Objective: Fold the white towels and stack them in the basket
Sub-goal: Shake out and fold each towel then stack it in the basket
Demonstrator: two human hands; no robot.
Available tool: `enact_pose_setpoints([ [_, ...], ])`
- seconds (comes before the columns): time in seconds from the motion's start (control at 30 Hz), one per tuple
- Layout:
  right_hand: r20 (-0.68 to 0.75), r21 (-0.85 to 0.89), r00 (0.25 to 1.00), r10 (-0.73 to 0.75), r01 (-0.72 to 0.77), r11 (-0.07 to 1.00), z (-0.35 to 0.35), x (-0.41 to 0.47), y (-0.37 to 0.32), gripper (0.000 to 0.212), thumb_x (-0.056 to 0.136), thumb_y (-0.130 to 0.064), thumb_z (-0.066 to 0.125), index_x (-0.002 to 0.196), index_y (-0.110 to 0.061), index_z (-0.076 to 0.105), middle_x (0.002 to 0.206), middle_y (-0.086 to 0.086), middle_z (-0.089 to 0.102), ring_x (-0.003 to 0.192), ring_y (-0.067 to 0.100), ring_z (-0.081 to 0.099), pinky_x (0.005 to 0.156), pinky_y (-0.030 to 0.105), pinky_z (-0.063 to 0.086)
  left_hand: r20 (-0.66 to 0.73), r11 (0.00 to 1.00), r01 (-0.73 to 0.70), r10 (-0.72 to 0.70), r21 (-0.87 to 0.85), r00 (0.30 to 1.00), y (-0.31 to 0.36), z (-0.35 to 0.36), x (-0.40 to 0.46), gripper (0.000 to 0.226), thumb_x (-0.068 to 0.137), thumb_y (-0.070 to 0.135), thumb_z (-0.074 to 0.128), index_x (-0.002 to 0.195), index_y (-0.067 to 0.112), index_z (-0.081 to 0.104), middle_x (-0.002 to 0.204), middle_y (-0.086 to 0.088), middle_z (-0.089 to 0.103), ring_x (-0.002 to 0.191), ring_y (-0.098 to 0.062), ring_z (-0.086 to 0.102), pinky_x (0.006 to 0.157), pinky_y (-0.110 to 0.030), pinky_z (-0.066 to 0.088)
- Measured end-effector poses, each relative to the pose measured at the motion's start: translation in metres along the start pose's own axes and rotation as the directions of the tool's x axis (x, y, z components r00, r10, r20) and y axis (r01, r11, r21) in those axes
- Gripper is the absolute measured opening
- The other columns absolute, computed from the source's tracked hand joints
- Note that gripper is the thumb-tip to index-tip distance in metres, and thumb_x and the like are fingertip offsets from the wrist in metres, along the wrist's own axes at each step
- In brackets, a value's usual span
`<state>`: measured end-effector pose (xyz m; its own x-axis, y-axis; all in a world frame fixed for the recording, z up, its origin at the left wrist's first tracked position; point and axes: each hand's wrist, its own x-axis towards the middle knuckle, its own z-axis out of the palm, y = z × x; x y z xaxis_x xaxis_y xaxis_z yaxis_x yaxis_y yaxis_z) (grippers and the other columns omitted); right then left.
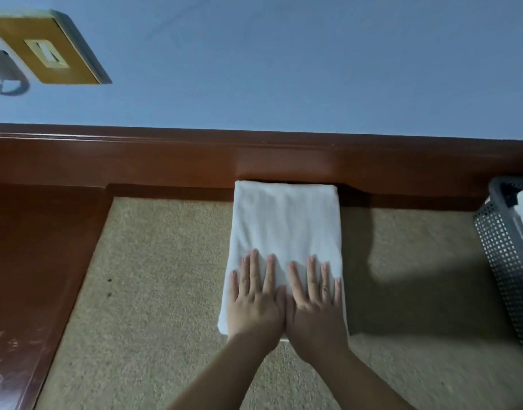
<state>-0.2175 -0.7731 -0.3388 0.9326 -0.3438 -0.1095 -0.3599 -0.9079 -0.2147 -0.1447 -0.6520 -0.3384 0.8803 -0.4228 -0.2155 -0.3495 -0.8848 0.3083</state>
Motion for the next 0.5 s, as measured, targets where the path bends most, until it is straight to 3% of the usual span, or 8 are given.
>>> enact_pose_setpoints([
  [0.13, 0.141, -0.001, 0.99, -0.028, 0.029, 1.0, -0.013, 0.002, 0.002, 0.062, 0.111, -0.05, 0.012, 0.165, -0.031, -0.012, 0.17, 0.01, -0.026, 0.155, 0.029, -0.031, 0.127, 0.055, -0.006, 0.125, 1.0, -0.005, 0.001, 0.027, 0.992, 0.009, -0.023, 0.0, 0.068, 0.109, 0.054, 0.009, 0.16, 0.029, -0.028, 0.164, -0.005, -0.041, 0.152, -0.022, -0.037, 0.127, -0.044, -0.015],
  [0.2, 0.192, 0.011, 0.977, -0.09, 0.089, 0.996, -0.021, -0.007, 0.008, 0.064, 0.11, -0.053, 0.006, 0.164, -0.028, -0.017, 0.167, 0.008, -0.033, 0.152, 0.026, -0.037, 0.127, 0.052, -0.011, 0.231, 0.997, -0.061, 0.05, 0.041, 0.972, 0.005, -0.042, -0.004, 0.075, 0.107, 0.06, 0.012, 0.159, 0.027, -0.03, 0.161, -0.006, -0.045, 0.15, -0.023, -0.04, 0.129, -0.046, -0.013],
  [0.33, 0.133, -0.032, 0.964, -0.231, 0.237, 0.971, -0.02, -0.036, 0.032, 0.075, 0.11, -0.058, 0.022, 0.167, -0.016, -0.002, 0.174, 0.014, -0.01, 0.16, 0.029, -0.014, 0.128, 0.049, 0.001, 0.325, 0.974, -0.219, 0.188, 0.062, 0.927, -0.017, -0.061, -0.029, 0.095, 0.097, 0.066, 0.034, 0.162, 0.03, -0.025, 0.162, -0.006, -0.043, 0.152, -0.021, -0.038, 0.129, -0.046, -0.012],
  [0.4, 0.104, -0.066, 0.96, -0.26, 0.267, 0.961, -0.018, -0.045, 0.034, 0.079, 0.107, -0.053, 0.036, 0.166, -0.008, 0.01, 0.173, 0.022, 0.002, 0.161, 0.038, -0.001, 0.128, 0.055, 0.013, 0.325, 0.97, -0.225, 0.185, 0.091, 0.928, -0.023, -0.06, -0.04, 0.103, 0.093, 0.048, 0.05, 0.161, 0.032, -0.026, 0.164, -0.007, -0.042, 0.152, -0.022, -0.037, 0.13, -0.048, -0.01],
  [0.5, 0.126, -0.12, 0.966, -0.224, 0.239, 0.964, -0.016, -0.043, 0.023, 0.091, 0.089, -0.04, 0.057, 0.162, 0.003, 0.022, 0.168, 0.034, 0.009, 0.156, 0.052, 0.008, 0.122, 0.066, 0.025, 0.294, 0.959, -0.211, 0.15, 0.188, 0.944, -0.019, -0.054, -0.04, 0.104, 0.098, 0.015, 0.054, 0.16, 0.028, -0.029, 0.164, -0.014, -0.039, 0.154, -0.029, -0.032, 0.128, -0.049, -0.013],
])
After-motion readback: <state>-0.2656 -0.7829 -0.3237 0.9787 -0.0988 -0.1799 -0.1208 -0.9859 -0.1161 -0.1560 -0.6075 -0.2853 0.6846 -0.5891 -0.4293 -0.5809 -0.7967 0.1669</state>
